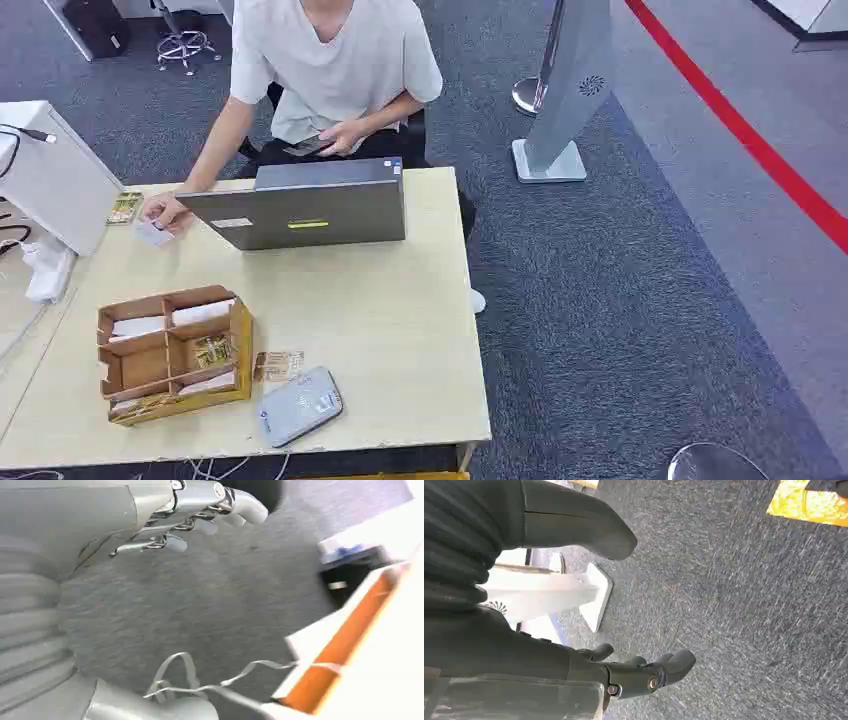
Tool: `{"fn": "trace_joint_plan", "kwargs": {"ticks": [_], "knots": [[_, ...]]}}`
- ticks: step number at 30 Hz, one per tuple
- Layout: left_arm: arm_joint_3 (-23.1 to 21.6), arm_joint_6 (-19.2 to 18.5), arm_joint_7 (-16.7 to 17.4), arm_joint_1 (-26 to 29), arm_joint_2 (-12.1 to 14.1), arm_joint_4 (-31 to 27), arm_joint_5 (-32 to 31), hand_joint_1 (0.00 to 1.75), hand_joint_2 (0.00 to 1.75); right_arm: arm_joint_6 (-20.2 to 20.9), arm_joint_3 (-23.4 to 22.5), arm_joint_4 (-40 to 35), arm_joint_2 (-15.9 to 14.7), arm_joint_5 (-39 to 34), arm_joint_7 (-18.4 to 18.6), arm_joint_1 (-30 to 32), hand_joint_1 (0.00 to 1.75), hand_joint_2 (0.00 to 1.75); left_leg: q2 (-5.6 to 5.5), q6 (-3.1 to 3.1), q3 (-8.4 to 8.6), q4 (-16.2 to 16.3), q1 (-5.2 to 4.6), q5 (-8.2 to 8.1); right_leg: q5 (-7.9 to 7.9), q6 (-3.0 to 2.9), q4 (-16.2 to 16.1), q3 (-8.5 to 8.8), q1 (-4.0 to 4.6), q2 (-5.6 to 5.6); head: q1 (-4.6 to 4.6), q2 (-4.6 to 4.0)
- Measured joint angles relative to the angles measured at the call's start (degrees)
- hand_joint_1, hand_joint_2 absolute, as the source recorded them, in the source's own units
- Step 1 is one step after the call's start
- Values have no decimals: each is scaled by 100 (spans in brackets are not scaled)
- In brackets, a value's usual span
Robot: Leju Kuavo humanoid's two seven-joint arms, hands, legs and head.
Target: Pass the card to the sensor for recognition and then transmit it.
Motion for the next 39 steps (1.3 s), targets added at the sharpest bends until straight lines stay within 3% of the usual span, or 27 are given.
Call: {"fn": "trace_joint_plan", "kwargs": {"ticks": [4,13,20,22,24,25,39], "knots": [[339,-472,-85,-264,308,-403,-120,0,175,0,-46,15,17,11,-72,-2,0,175,0,0,-1,0,0,0,0,0,-1,0,0,0,0,0],[301,-1124,-85,-569,877,-1809,-677,0,175,2,-88,24,42,140,-260,-7,0,175,5,0,5,2,-2,1,3,-1,-2,-2,-2,6,0,0],[290,-1129,-87,-571,892,-1829,-694,0,175,2,-88,24,42,142,-260,-7,0,175,5,0,5,2,-2,1,3,-1,-2,-3,-2,6,0,0],[15,-1140,-94,-597,971,-2122,-1011,0,175,2,-94,24,46,153,-278,-11,0,175,4,0,4,2,-1,1,2,-1,-3,-10,-1,5,0,0],[-1036,-1074,-24,-753,1170,-2454,-2104,0,175,11,-96,28,46,245,-258,-22,0,175,12,0,6,2,-1,5,7,-3,-2,-6,-1,10,0,0],[-1324,-1070,20,-803,1199,-2472,-2355,0,175,20,-96,28,46,251,-254,-25,0,175,11,-3,6,3,-1,7,9,-4,-2,-5,-1,10,0,2],[-3713,-1013,393,-1261,1459,-2520,-4324,0,175,63,-96,44,46,358,-153,-24,0,175,12,-3,4,6,-2,12,19,-4,-3,-7,-2,15,4,0]]}}
